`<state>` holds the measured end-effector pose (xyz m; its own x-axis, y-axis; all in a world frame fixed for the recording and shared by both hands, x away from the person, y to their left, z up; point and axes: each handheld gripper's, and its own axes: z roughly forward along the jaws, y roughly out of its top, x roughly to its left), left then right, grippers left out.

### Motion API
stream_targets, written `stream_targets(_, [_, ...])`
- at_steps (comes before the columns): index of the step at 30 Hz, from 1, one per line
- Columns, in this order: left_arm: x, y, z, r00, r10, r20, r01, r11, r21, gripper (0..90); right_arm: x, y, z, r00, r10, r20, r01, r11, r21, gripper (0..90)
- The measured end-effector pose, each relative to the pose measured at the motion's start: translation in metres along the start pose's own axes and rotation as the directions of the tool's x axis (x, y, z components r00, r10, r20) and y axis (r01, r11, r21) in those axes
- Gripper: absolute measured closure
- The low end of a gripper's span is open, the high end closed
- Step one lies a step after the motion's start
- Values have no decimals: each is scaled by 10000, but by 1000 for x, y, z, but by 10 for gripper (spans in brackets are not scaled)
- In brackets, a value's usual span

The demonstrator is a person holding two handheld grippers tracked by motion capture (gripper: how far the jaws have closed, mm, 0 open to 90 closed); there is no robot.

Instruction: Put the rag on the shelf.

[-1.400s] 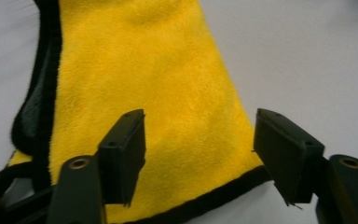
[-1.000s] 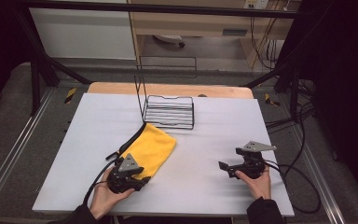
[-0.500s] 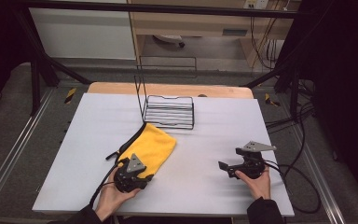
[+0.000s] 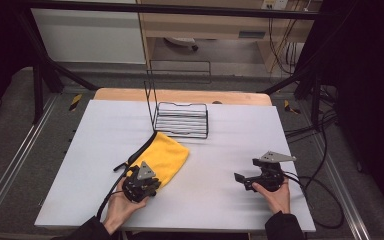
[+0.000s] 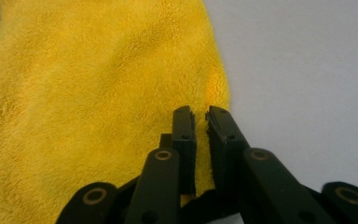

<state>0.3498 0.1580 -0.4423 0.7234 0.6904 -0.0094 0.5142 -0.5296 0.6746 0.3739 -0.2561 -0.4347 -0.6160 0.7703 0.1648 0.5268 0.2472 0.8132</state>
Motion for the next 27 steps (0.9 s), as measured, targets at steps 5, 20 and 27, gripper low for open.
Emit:
stream_targets(5, [7,-1,-3,9982,-252,542,263,9994,-205,846,0,0,0,10000,22,-51,-22,10000,20,13])
stream_targets(20, [-22,13,-13,9821,430,1833,-259,9951,-951,852,0,0,2,9999,-4,-125,5,10000,64,16])
stream_targets(27, [-25,13,-7,9750,428,2181,-214,9948,-994,795,1,0,2,9999,34,-116,-33,9999,114,16])
